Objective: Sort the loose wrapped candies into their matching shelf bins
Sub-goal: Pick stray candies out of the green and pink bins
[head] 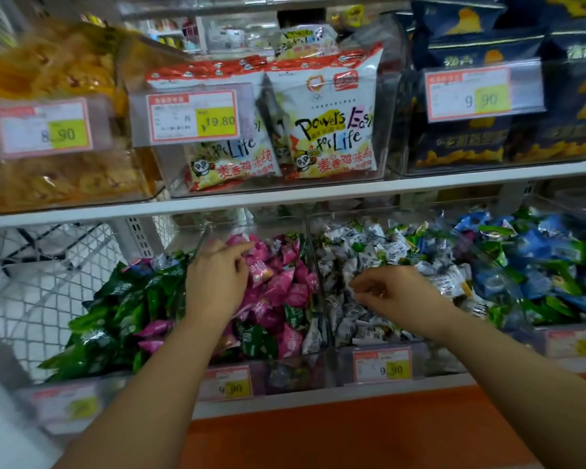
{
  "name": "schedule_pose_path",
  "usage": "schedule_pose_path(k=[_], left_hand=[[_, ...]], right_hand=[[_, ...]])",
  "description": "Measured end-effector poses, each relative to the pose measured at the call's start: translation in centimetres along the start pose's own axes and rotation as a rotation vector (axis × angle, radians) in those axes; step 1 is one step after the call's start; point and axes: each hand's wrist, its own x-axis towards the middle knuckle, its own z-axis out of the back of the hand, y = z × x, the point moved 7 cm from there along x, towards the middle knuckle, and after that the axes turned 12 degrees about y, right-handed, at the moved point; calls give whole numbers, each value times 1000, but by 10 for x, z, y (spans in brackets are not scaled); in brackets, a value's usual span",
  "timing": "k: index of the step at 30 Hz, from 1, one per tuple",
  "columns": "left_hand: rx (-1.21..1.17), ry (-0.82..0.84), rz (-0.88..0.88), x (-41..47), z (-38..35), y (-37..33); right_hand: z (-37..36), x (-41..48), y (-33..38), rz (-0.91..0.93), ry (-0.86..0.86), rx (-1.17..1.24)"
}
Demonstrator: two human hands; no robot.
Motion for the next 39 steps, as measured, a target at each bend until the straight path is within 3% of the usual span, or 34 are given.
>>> schedule_pose_path(k=[4, 8, 13, 17, 20, 25, 28, 30, 32, 35, 37, 39], left_hand=[[232, 234, 65, 7, -15, -2], [223, 469, 58, 6, -35, -1], [90, 352, -26, 3, -33, -37], [74, 328, -89, 6, -41, -56], [28, 366, -139, 4, -53, -65], [-126, 440, -122, 3, -62, -64], [-125, 447, -118, 1, -62, -65], [-137, 446, -116, -1, -61, -65], [-156, 444, -114, -2, -60, -65], [-169, 432, -115, -1, -60, -64], [-182, 417, -115, 0, -60, -63], [-197, 410, -119, 0, -60, -63]], right_hand=[[8, 2, -6, -55, -100, -16], [22, -2, -19, -90, -217, -83], [35, 9, -26, -178, -211, -290], [22, 28, -31, -220, -14, -380], [5, 37, -36, -198, 148, -465], [6, 20, -29, -99, 261, -435], [2, 4, -24, -35, 326, -545], [1, -4, -21, -12, 349, -479], [10, -6, -17, -9, 316, -334], [38, 10, -13, -19, 102, -209], [48, 29, -14, -47, 14, -189], [46, 52, -22, -116, 42, -254]])
